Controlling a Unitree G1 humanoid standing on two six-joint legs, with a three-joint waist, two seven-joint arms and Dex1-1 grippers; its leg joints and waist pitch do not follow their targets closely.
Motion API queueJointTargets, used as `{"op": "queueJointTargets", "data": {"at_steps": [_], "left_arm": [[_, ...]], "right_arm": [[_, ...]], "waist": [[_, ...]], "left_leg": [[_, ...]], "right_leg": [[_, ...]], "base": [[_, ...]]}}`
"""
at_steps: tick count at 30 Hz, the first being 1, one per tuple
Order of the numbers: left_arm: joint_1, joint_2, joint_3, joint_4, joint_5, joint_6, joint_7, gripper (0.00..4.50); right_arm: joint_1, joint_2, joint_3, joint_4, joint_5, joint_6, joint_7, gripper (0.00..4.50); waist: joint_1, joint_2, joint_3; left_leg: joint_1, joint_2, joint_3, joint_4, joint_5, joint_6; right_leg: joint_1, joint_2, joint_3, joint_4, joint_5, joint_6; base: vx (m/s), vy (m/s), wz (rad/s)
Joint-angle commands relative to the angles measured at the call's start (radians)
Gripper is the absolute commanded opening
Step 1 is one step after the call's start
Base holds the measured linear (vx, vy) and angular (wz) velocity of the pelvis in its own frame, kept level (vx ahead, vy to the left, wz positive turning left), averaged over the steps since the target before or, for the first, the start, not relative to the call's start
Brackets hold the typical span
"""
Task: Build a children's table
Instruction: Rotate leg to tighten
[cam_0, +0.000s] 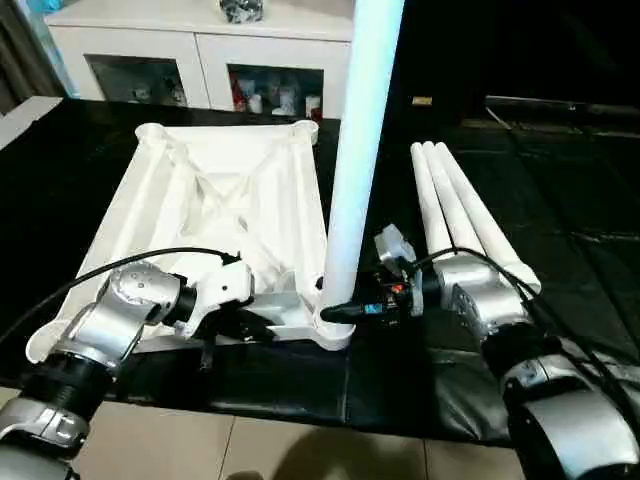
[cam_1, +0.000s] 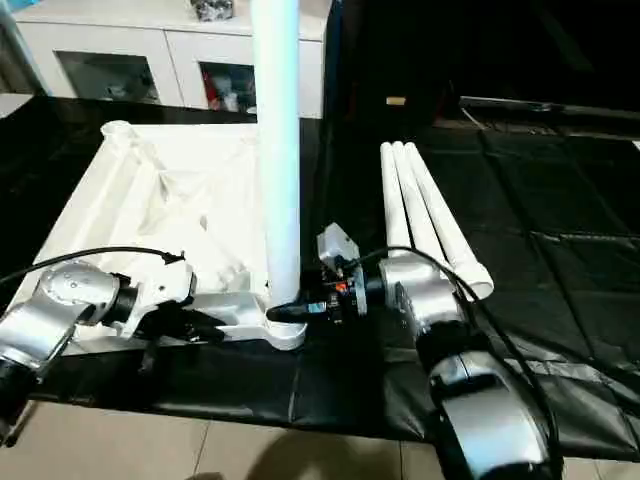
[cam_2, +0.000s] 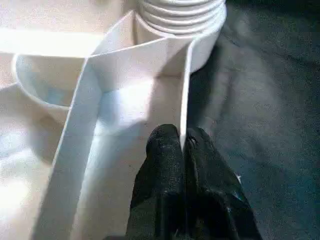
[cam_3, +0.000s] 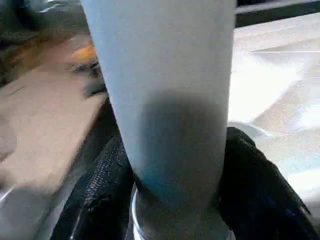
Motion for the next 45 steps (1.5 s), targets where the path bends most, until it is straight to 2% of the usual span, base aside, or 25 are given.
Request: {"op": "queueJointTargets", "data": {"at_steps": [1,2,3,5,7,8,11,12,13,14,16,17,20,21,22,24,26,27,28,32,36,37,40,42,45], "left_arm": [[-0.029,-0.080,0.041,0.006,-0.009,0.089,0.193,0.00],[-0.039,-0.117,0.062,-0.003,-0.001,0.136,0.277,0.00],[-0.039,-0.117,0.062,-0.003,-0.001,0.136,0.277,0.00],[-0.044,-0.138,0.074,-0.010,0.002,0.168,0.322,0.00],[-0.052,-0.194,0.101,-0.047,0.002,0.250,0.410,0.00],[-0.061,-0.238,0.124,-0.068,0.003,0.304,0.480,0.00],[-0.076,-0.288,0.154,-0.081,-0.004,0.350,0.554,0.00],[-0.082,-0.306,0.164,-0.085,-0.010,0.364,0.577,0.00],[-0.082,-0.306,0.164,-0.085,-0.010,0.364,0.577,0.00],[-0.092,-0.322,0.157,-0.089,0.006,0.369,0.596,0.00],[-0.095,-0.320,0.136,-0.095,0.029,0.368,0.591,0.00],[-0.094,-0.311,0.126,-0.097,0.038,0.367,0.583,0.00],[-0.086,-0.280,0.108,-0.103,0.050,0.356,0.555,0.00],[-0.082,-0.269,0.104,-0.111,0.050,0.360,0.545,0.00],[-0.078,-0.261,0.103,-0.115,0.049,0.363,0.538,0.00],[-0.072,-0.250,0.098,-0.125,0.051,0.366,0.532,0.00],[-0.051,-0.208,0.092,-0.126,0.043,0.303,0.480,0.00],[-0.044,-0.194,0.094,-0.124,0.034,0.290,0.460,0.00],[-0.038,-0.183,0.095,-0.123,0.028,0.278,0.442,0.00],[-0.007,-0.123,0.066,-0.122,0.023,0.197,0.325,0.00],[0.016,-0.062,0.030,-0.122,0.008,0.136,0.201,0.00],[0.019,-0.049,0.023,-0.122,0.005,0.124,0.178,0.00],[0.027,-0.011,0.001,-0.116,0.004,0.082,0.108,0.00],[0.036,0.025,-0.012,-0.110,-0.013,0.049,0.011,0.00],[0.038,0.044,-0.020,-0.104,-0.017,0.021,-0.040,0.00]], "right_arm": [[0.059,0.080,0.025,0.007,-0.014,0.060,-0.141,2.09],[0.079,0.117,0.009,0.012,-0.019,0.068,-0.245,2.09],[0.079,0.117,0.009,0.012,-0.019,0.068,-0.245,2.09],[0.084,0.137,0.000,0.019,-0.018,0.067,-0.291,2.07],[0.050,0.201,-0.055,0.074,0.007,0.077,-0.455,2.07],[0.012,0.250,-0.100,0.127,0.030,0.084,-0.592,2.07],[-0.035,0.291,-0.137,0.180,0.048,0.083,-0.724,2.07],[-0.051,0.303,-0.147,0.196,0.053,0.079,-0.761,2.07],[-0.051,0.303,-0.147,0.196,0.053,0.079,-0.761,2.07],[-0.076,0.323,-0.155,0.207,0.057,0.064,-0.796,2.07],[-0.066,0.333,-0.157,0.173,0.043,0.068,-0.800,2.07],[-0.057,0.332,-0.154,0.157,0.031,0.071,-0.797,2.42],[-0.049,0.318,-0.159,0.144,0.022,0.071,-0.783,2.42],[-0.051,0.314,-0.166,0.146,0.024,0.070,-0.782,2.66],[-0.050,0.309,-0.168,0.145,0.022,0.065,-0.780,2.86],[-0.056,0.302,-0.166,0.159,0.014,0.046,-0.785,2.90],[-0.036,0.248,-0.123,0.160,-0.024,-0.025,-0.709,3.27],[-0.026,0.227,-0.115,0.152,-0.027,-0.036,-0.669,3.27],[-0.019,0.211,-0.112,0.144,-0.023,-0.040,-0.635,3.32],[0.003,0.118,-0.103,0.086,-0.002,-0.044,-0.469,3.65],[-0.016,0.035,-0.106,0.061,0.018,-0.028,-0.324,3.96],[-0.023,0.021,-0.102,0.063,0.018,-0.031,-0.295,4.08],[-0.043,-0.015,-0.087,0.064,0.025,-0.030,-0.194,4.29],[-0.068,-0.057,-0.048,0.057,0.017,-0.022,-0.058,4.29],[-0.084,-0.072,-0.024,0.055,0.015,-0.011,0.023,4.29]], "waist": [[-0.009,0.004,-0.050],[-0.012,0.001,-0.046],[-0.017,0.001,-0.043],[-0.027,-0.001,-0.043],[-0.034,-0.001,-0.042],[-0.042,-0.001,-0.043],[-0.057,0.001,-0.044],[-0.062,-0.002,-0.046],[-0.063,0.003,-0.049],[-0.062,-0.003,-0.051],[-0.062,-0.007,-0.052],[-0.063,-0.008,-0.053],[-0.060,-0.006,-0.055],[-0.060,-0.005,-0.061],[-0.059,-0.004,-0.063],[-0.061,-0.004,-0.066],[-0.063,0.005,-0.067],[-0.064,0.003,-0.066],[-0.063,0.011,-0.066],[-0.065,0.003,-0.064],[-0.050,0.007,-0.064],[-0.044,0.012,-0.065],[-0.036,0.011,-0.066],[-0.032,0.006,-0.066],[-0.027,0.007,-0.064]], "left_leg": [[0.006,0.021,-0.002,-0.075,-0.268,0.001],[0.011,0.020,-0.002,-0.077,-0.284,-0.007],[0.011,0.015,-0.007,-0.081,-0.304,-0.014],[0.012,0.011,-0.010,-0.082,-0.313,-0.007],[0.017,0.012,-0.009,-0.081,-0.314,-0.007],[0.015,0.009,-0.013,-0.082,-0.306,-0.012],[0.006,0.006,-0.017,-0.084,-0.313,-0.014],[0.002,0.008,-0.018,-0.086,-0.303,-0.010],[0.002,0.010,-0.020,-0.087,-0.297,-0.007],[0.003,0.010,-0.018,-0.086,-0.281,0.003],[0.001,0.010,-0.015,-0.085,-0.262,0.012],[0.000,0.012,-0.012,-0.083,-0.244,0.017],[0.000,0.013,-0.009,-0.081,-0.216,0.026],[-0.005,0.013,-0.011,-0.080,-0.189,0.026],[-0.005,0.013,-0.009,-0.077,-0.158,0.028],[-0.007,0.013,-0.007,-0.072,-0.124,0.036],[-0.010,0.011,-0.006,-0.069,-0.116,0.043],[-0.010,0.011,-0.005,-0.068,-0.119,0.045],[-0.010,0.012,-0.006,-0.068,-0.128,0.048],[-0.008,0.014,-0.005,-0.069,-0.155,0.057],[-0.003,0.020,-0.002,-0.066,-0.148,0.061],[0.001,0.021,-0.001,-0.066,-0.152,0.059],[-0.001,0.022,-0.002,-0.064,-0.154,0.062],[0.000,0.021,-0.001,-0.064,-0.160,0.060],[-0.001,0.022,-0.002,-0.065,-0.163,0.065]], "right_leg": [[0.047,-0.074,0.042,-0.086,-0.284,-0.206],[0.042,-0.078,0.046,-0.096,-0.370,-0.176],[0.044,-0.081,0.043,-0.105,-0.461,-0.148],[0.042,-0.081,0.042,-0.116,-0.549,-0.102],[0.035,-0.080,0.044,-0.120,-0.568,-0.096],[0.036,-0.080,0.039,-0.123,-0.579,-0.092],[0.040,-0.076,0.031,-0.123,-0.570,-0.085],[0.043,-0.077,0.030,-0.121,-0.529,-0.095],[0.045,-0.074,0.028,-0.118,-0.476,-0.108],[0.043,-0.074,0.030,-0.115,-0.421,-0.123],[0.044,-0.072,0.031,-0.110,-0.366,-0.143],[0.044,-0.072,0.033,-0.107,-0.326,-0.154],[0.045,-0.072,0.035,-0.101,-0.267,-0.171],[0.052,-0.074,0.034,-0.094,-0.231,-0.179],[0.052,-0.072,0.035,-0.089,-0.173,-0.191],[0.055,-0.070,0.035,-0.079,-0.090,-0.215],[0.055,-0.069,0.032,-0.078,-0.049,-0.232],[0.056,-0.068,0.033,-0.079,-0.045,-0.235],[0.058,-0.069,0.032,-0.079,-0.042,-0.239],[0.061,-0.069,0.033,-0.081,-0.071,-0.245],[0.056,-0.068,0.033,-0.077,-0.068,-0.259],[0.053,-0.067,0.032,-0.077,-0.060,-0.265],[0.055,-0.067,0.030,-0.070,-0.034,-0.276],[0.055,-0.067,0.029,-0.071,-0.044,-0.276],[0.055,-0.069,0.030,-0.071,-0.067,-0.273]], "base": [[0.000,0.000,0.00],[0.000,0.000,0.00],[0.000,0.000,0.00],[0.000,0.000,0.00],[0.000,0.000,0.00],[0.000,0.000,0.00],[0.000,0.000,0.00],[0.000,0.000,0.00],[0.000,0.000,0.00],[0.000,0.000,0.00],[0.000,0.000,0.00],[0.000,0.000,0.00],[0.000,0.000,0.00],[0.000,0.000,0.00],[0.000,0.000,0.00],[0.000,0.000,0.00],[0.000,0.000,0.00],[0.000,0.000,0.00],[0.000,0.000,0.00],[0.000,0.000,0.00],[0.000,0.000,0.00],[0.000,0.000,0.00],[0.000,0.000,0.00],[0.000,0.000,0.00],[0.000,0.000,0.00]]}}
